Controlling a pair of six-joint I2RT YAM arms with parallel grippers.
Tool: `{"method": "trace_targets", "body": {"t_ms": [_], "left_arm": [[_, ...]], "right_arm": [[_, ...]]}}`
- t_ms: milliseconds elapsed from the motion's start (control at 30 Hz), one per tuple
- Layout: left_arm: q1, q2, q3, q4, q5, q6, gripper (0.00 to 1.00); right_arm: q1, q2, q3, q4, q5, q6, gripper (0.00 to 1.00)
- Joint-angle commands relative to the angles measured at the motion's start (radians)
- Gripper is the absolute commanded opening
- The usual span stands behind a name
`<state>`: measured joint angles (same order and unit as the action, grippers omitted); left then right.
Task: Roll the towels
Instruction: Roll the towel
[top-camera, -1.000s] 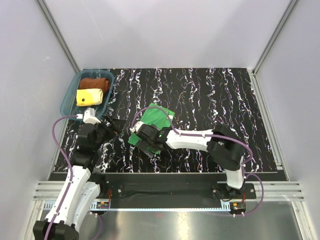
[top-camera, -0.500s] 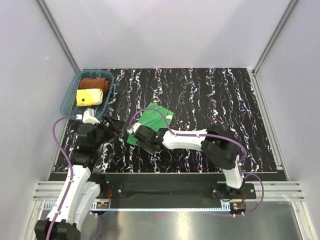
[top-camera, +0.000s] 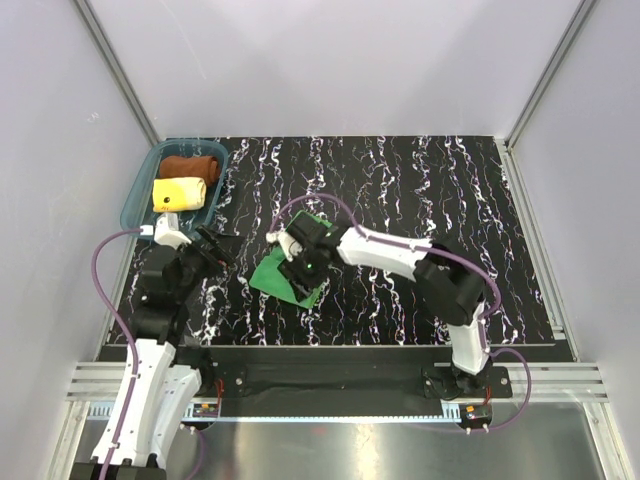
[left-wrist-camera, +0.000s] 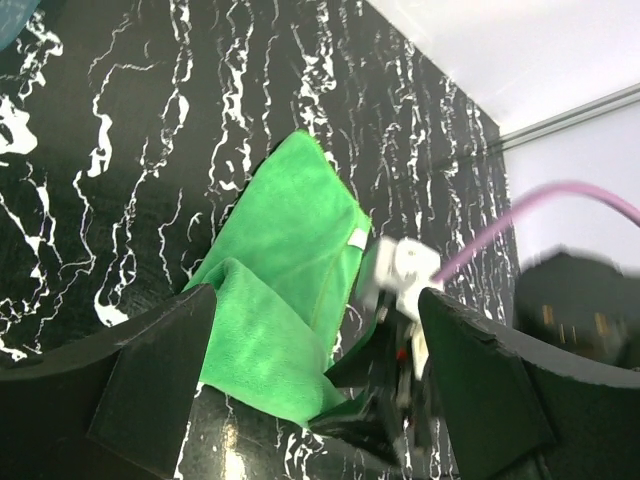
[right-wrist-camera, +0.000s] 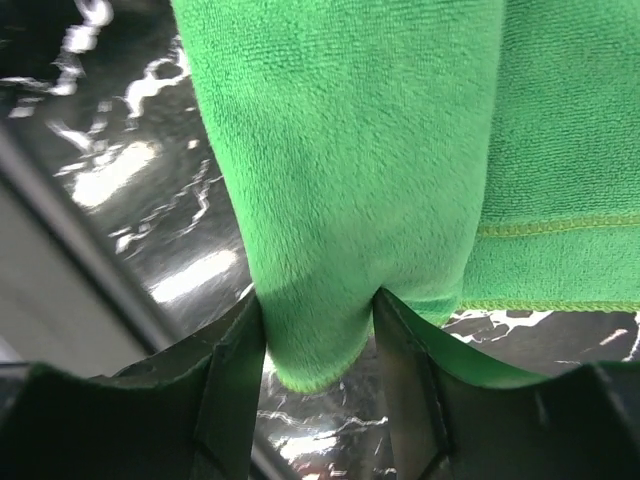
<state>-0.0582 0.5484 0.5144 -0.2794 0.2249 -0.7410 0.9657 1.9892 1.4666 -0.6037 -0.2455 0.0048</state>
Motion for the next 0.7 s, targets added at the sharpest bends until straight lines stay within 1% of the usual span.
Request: {"method": "trace_targets", "body": {"t_ms": [0,33,67,100,133,167,200,233,267,300,333,367,400,467,500,533,567,600,667], "left_arm": [[0.008,-0.011,0.035,0.0,0.04,0.017,0.89],[0.008,-0.011,0.032,0.005,0.044,0.014,0.89],[0.008,-0.015,0.029,0.006,0.045,0.012,0.89],[0.008,-0.015,0.021,0.015,0.053,0.012,0.89],[0.008,-0.013,0.018,0.019,0.053,0.011,0.89],[0.008,-0.011,0.015,0.019,0.056,0.011,0.89],[0.008,-0.013,0.007,0.02,0.06,0.011,0.89],[0.009,-0.015,0.003,0.022,0.065,0.011,0.89],[0.009,-0.016,-0.001,0.019,0.068,0.011,0.89],[0.009,-0.018,-0.008,0.02,0.067,0.011,0.89],[0.009,-0.019,-0.011,0.02,0.067,0.011,0.89],[0.009,-0.019,-0.014,0.02,0.064,0.011,0.89],[0.009,-0.021,-0.008,0.011,0.057,0.011,0.89],[0.009,-0.025,0.016,-0.02,0.035,0.026,0.88],[0.009,-0.025,0.059,-0.07,-0.002,0.049,0.88],[0.009,-0.028,0.093,-0.113,-0.039,0.063,0.88],[0.011,-0.03,0.126,-0.217,-0.088,0.074,0.89],[0.011,-0.028,0.198,-0.26,-0.196,0.093,0.89],[0.012,-0.03,0.246,-0.326,-0.292,0.109,0.89]], "right_arm": [[-0.062,-0.009,0.047,-0.03,-0.301,0.018,0.53],[-0.077,-0.001,0.047,-0.024,-0.331,0.029,0.49],[-0.112,0.005,0.04,-0.01,-0.351,0.038,0.48],[-0.125,0.013,0.034,0.016,-0.41,0.04,0.47],[-0.145,0.016,0.025,0.03,-0.434,0.052,0.47],[-0.163,0.019,0.023,0.045,-0.446,0.057,0.47],[-0.165,0.022,0.024,0.039,-0.424,0.057,0.47],[-0.165,0.019,0.032,0.032,-0.381,0.06,0.49],[-0.163,0.011,0.032,0.028,-0.336,0.063,0.61],[-0.16,-0.025,0.023,0.047,-0.271,0.07,0.68],[-0.157,-0.052,-0.003,0.062,-0.24,0.083,0.83],[-0.148,-0.105,-0.012,0.083,-0.192,0.087,0.88],[-0.121,-0.131,-0.023,0.093,-0.081,0.087,0.98],[-0.075,-0.171,-0.031,0.093,0.055,0.066,1.0],[-0.029,-0.176,-0.032,0.09,0.159,0.058,1.0],[-0.006,-0.178,-0.035,0.088,0.21,0.044,1.0],[0.02,-0.178,-0.041,0.099,0.321,0.04,1.0],[0.068,-0.173,-0.054,0.104,0.357,0.025,1.0],[0.102,-0.15,-0.064,0.128,0.455,0.026,1.0]]}}
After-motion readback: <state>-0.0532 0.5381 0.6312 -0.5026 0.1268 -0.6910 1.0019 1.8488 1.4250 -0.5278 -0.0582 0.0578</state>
